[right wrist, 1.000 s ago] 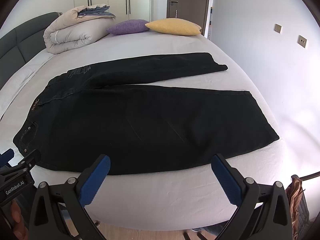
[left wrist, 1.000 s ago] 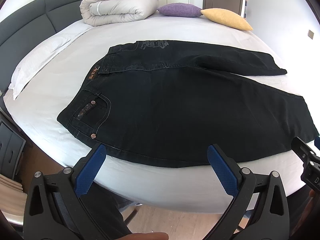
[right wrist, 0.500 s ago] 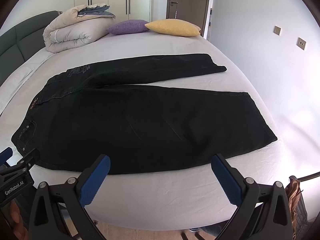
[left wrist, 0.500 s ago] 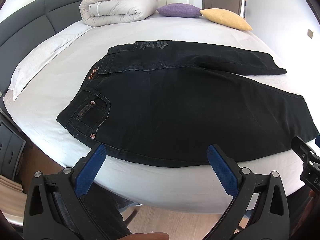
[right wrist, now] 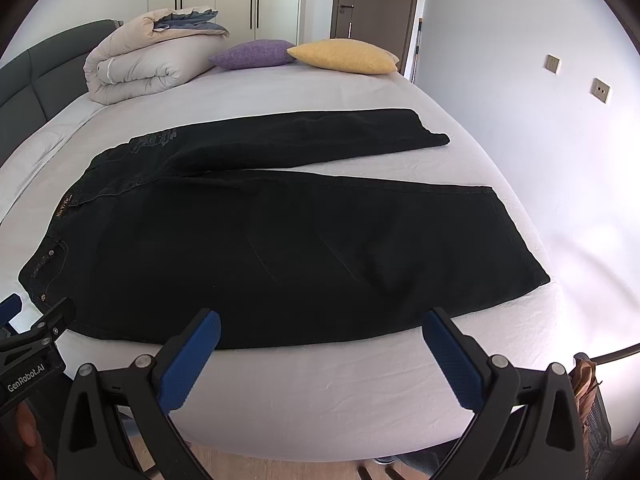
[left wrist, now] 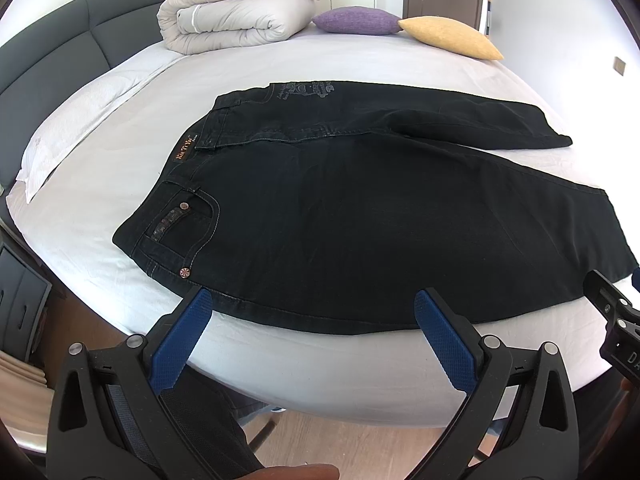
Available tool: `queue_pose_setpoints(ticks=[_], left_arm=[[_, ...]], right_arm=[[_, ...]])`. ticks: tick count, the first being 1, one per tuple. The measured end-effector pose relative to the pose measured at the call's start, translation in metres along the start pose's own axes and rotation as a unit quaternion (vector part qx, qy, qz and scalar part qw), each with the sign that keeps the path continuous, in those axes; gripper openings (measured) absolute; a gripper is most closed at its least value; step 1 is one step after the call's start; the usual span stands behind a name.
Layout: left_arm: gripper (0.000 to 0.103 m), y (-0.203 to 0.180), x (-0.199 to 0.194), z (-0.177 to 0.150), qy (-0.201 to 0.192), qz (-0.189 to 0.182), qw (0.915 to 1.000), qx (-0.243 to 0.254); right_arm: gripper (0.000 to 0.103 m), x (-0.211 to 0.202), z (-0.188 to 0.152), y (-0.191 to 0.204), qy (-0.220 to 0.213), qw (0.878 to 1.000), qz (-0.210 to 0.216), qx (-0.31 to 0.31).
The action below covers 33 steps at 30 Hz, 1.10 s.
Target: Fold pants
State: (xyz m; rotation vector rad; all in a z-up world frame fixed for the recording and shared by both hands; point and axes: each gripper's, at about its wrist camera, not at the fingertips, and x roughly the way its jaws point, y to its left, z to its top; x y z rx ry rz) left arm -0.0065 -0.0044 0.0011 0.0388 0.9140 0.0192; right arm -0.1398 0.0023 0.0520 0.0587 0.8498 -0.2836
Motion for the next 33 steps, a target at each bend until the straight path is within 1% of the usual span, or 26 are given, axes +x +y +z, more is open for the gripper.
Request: queue_pose_setpoints(ticks=[33], left_arm=[[0.103,0.0064,-0.0006,-0.0005,-0.002,0.0,1.0,-0.006]], right_arm=[[0.103,0.0031,-0.0054,0.0042,0.004,1.0,0.013,0.005]])
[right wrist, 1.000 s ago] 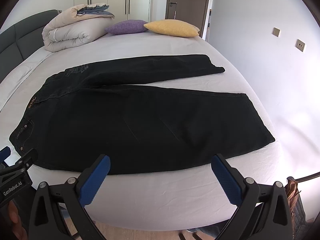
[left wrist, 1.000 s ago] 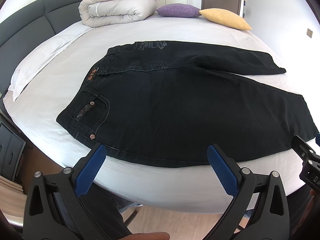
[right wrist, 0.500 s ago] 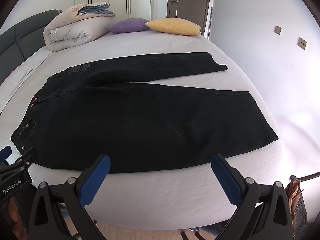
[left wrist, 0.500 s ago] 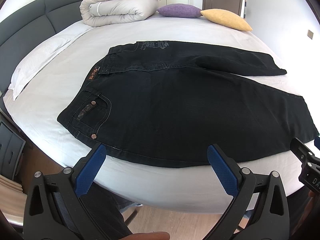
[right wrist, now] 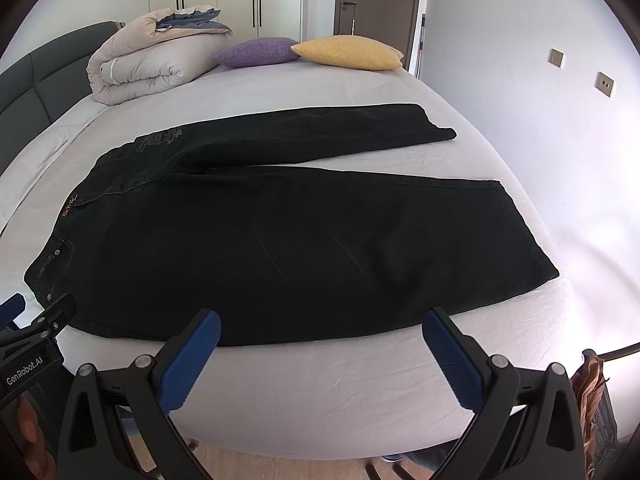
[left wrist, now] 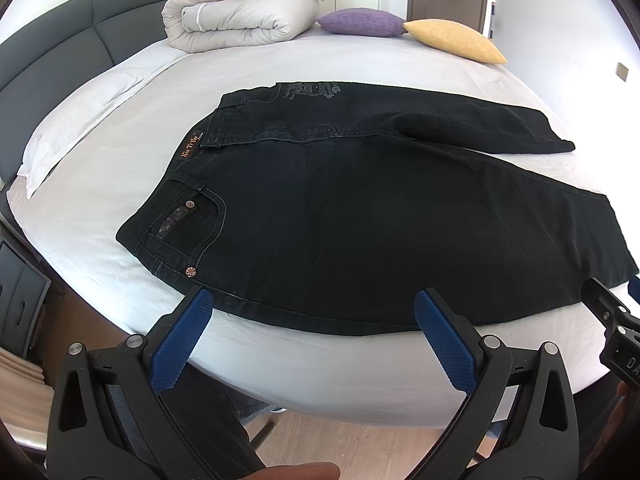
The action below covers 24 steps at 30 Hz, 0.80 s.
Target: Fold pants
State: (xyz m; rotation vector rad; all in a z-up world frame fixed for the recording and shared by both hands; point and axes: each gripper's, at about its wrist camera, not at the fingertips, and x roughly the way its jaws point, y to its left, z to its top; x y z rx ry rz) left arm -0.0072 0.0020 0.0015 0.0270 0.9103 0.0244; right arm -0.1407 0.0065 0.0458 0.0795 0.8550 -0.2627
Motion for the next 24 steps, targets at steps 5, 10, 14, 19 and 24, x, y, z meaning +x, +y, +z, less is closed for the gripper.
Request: queue_pose_setpoints(ticks=[5,10,14,19,24], left_arm=[[0.103,0.0006,-0.0002,-0.0004,0.0,0.001,1.0,0.001],[0.103,0.0012,-0.0001,-0.0005,0.0,0.001,1.0,0.002],[0.103,0.0005,0.0,-0.0007,0.0,0.001,1.0,0.002],[0.103,0.0014,-0.0001,-0.0007,0.0,0.001,1.0,0.002],[0.103,0.0004,0.0,-0.0006,-0.002,0.002,1.0,0.004]], right_arm=[[0.103,0.0007,0.0008,-0.0004,0.0,1.0,0.0,0.0],[0.103,0.0003,0.0003,0.0001,0.0,1.0,0.001,0.001],[0.103,0.0,-0.0001,0.0008,0.0,1.0,0.001,0.001],[0.103,-0.0001,0.0001,-0.0002,0.001,1.0,0.002,0.001],[0.103,0.0,0.0001,-0.0002,0.001,1.0,0.002,0.001]])
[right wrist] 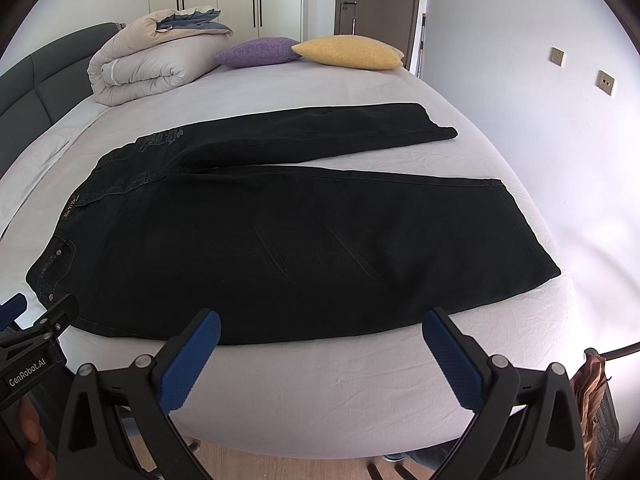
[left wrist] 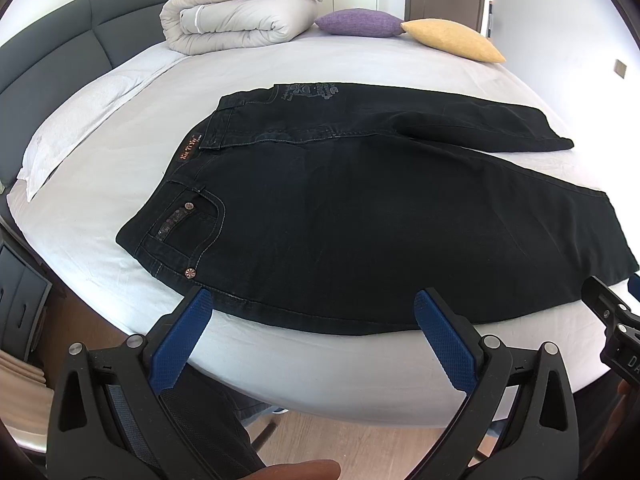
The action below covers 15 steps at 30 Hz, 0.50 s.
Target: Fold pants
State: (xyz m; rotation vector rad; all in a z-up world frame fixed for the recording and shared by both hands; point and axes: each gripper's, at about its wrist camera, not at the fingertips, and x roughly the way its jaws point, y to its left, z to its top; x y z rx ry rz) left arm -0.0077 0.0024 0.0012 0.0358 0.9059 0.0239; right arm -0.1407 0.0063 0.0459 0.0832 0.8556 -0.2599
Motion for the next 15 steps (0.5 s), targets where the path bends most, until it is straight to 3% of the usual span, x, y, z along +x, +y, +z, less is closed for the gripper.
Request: queue_pose_setpoints(ticks=[15], left_arm=[[0.103,0.006,0.017,0.018,-0.011,0.013,0.9996,0.022]], right_arm=[[0.103,0.012,0.016,-0.006,0.001,1.0,0.001,-0.006]])
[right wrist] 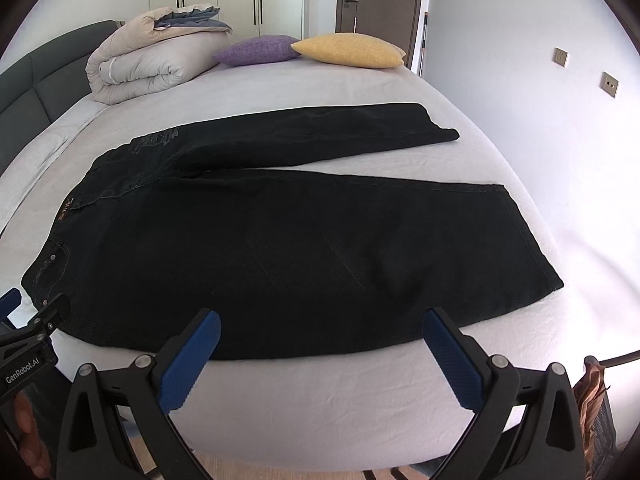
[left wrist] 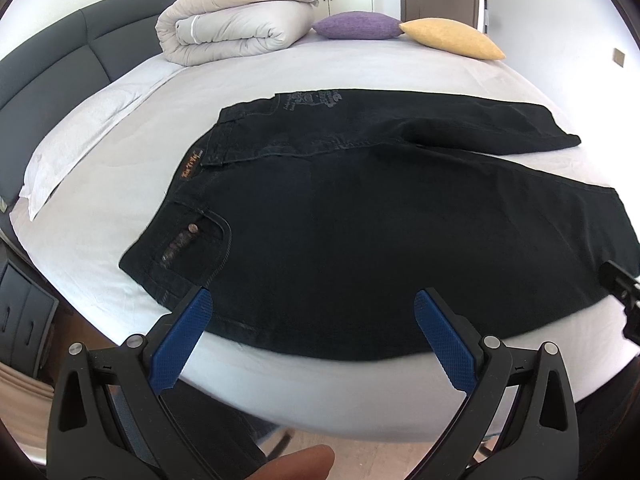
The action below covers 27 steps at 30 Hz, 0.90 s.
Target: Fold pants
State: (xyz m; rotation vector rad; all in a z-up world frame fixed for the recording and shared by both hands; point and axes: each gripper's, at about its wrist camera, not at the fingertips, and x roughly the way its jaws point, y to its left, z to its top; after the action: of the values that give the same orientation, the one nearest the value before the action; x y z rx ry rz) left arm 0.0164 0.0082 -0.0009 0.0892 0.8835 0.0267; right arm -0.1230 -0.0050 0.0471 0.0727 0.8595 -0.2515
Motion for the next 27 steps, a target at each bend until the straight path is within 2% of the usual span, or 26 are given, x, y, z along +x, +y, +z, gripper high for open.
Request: queue_pose_setpoints(ticks=[5,13,17,19,21,22,26,27], left_arm=[[0.103,0.014,0.015,0.021,-0.005,0.006,1.0,-0.001],[0.103,0.041,0.054,0.066,-0.016,0.032,0.9992,0.018],[0.103,0.056,0.078,0.091,-0.025,0.004,0.9992,0.032],[0.103,0.066,0.099,0.115,-0.017,-0.033,0.9979,0.053],[0.103,0.071,0.121,0.138,0.001,-0.081,0.993,0.086],[0.103,0.072,0.131,0.147,0.009,-0.091,0.9905,0.103],[0.103,0.071,0.172,0.187,0.029,-0.066,0.9811,0.18],[0.103,0.075,0.18,0.2,0.02,-0.062,0.9804,0.186]], right_arm=[[0.103,0.014,0.021,-0.004,0.003,1.0,0.005,-0.004],[0.103,0.057,0.069,-0.006,0.017,0.999,0.042,-0.017],[0.103,0.081,0.099,-0.003,0.022,0.996,0.077,-0.027],[0.103,0.094,0.119,0.0,0.016,0.994,0.097,-0.047],[0.103,0.105,0.139,0.002,0.005,0.991,0.12,-0.065],[0.103,0.11,0.15,0.002,0.0,0.989,0.132,-0.073],[0.102,0.135,0.193,0.002,-0.012,0.982,0.159,-0.104],[0.1,0.141,0.203,0.002,-0.014,0.978,0.171,-0.114]])
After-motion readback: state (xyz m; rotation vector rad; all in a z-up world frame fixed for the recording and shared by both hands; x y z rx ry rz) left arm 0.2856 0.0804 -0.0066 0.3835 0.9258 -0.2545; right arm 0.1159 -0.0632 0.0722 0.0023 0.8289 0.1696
